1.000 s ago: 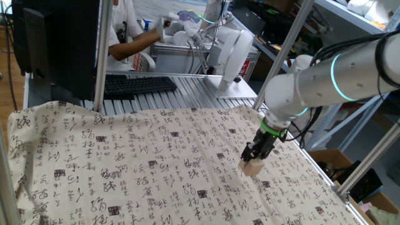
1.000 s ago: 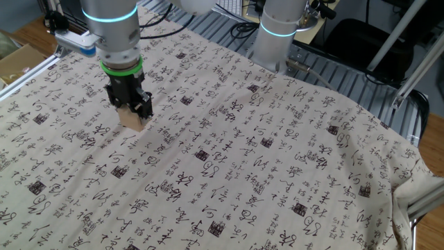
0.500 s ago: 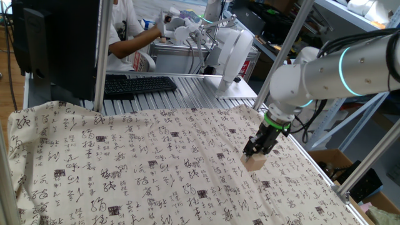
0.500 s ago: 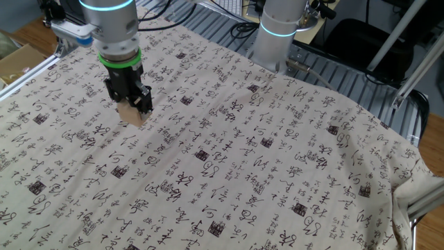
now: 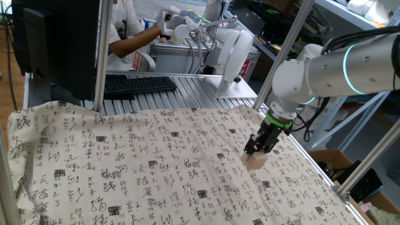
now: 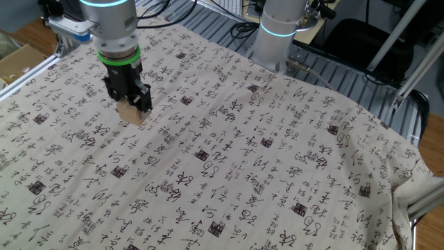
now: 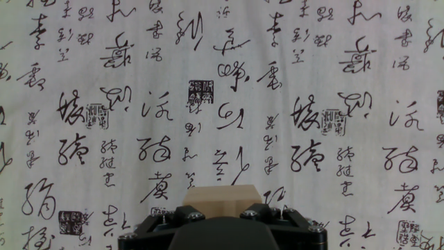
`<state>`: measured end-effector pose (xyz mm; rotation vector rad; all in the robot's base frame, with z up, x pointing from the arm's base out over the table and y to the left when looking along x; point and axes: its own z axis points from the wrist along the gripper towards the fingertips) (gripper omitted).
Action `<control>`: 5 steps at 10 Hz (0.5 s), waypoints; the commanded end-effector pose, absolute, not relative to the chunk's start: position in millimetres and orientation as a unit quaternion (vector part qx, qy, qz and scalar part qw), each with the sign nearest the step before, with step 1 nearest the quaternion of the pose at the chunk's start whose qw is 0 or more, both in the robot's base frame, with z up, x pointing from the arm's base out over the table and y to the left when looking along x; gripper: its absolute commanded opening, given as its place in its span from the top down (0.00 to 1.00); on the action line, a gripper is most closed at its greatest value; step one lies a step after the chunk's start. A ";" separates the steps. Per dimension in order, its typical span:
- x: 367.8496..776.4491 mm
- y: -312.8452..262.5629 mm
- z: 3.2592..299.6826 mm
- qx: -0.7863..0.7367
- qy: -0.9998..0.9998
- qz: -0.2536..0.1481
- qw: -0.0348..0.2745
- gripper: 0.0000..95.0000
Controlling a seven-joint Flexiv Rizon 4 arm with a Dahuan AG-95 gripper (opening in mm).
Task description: Pick up the small block on the left and move it to the right
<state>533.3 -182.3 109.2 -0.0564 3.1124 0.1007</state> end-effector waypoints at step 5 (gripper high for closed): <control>534.2 -182.4 108.8 -0.017 0.999 0.024 0.015 1.00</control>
